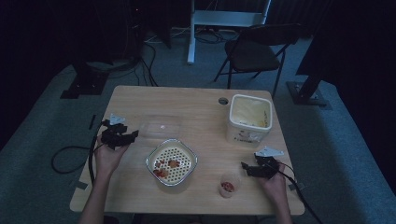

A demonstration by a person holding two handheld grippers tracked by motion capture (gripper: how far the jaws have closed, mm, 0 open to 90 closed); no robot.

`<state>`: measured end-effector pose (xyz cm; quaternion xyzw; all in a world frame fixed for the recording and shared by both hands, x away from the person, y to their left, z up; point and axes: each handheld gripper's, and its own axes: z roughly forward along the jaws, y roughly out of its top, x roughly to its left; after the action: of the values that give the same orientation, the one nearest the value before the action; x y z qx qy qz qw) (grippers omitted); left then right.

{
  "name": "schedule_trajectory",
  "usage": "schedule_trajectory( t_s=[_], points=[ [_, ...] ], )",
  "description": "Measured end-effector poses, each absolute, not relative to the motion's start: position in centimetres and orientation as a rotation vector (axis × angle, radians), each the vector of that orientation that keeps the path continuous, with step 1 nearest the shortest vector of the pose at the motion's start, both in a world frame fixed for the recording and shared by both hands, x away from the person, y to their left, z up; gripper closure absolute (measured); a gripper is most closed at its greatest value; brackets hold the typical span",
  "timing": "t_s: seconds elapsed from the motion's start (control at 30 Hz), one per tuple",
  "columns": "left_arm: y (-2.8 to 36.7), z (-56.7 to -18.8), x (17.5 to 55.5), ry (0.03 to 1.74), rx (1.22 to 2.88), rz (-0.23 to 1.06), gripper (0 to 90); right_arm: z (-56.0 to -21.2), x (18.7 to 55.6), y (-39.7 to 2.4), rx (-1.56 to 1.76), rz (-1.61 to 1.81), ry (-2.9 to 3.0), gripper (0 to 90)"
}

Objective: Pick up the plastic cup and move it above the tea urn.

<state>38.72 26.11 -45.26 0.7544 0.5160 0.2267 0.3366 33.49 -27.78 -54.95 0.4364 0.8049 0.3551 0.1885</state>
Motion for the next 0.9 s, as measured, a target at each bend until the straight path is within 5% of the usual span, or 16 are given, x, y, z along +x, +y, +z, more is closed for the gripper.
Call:
schedule_trajectory(
  t_s=[0.33, 0.9],
  points=[
    [25.0, -44.6, 42.2, 1.367, 1.981, 0.569, 47.3, -54.9, 33.5, -27.8, 1.227, 0.999, 2.264, 23.8],
    [24.0, -47.2, 45.7, 1.446, 2.044, 0.433, 61.8, -54.9, 33.5, -27.8, 1.227, 1.000, 2.265, 23.8]
  ],
)
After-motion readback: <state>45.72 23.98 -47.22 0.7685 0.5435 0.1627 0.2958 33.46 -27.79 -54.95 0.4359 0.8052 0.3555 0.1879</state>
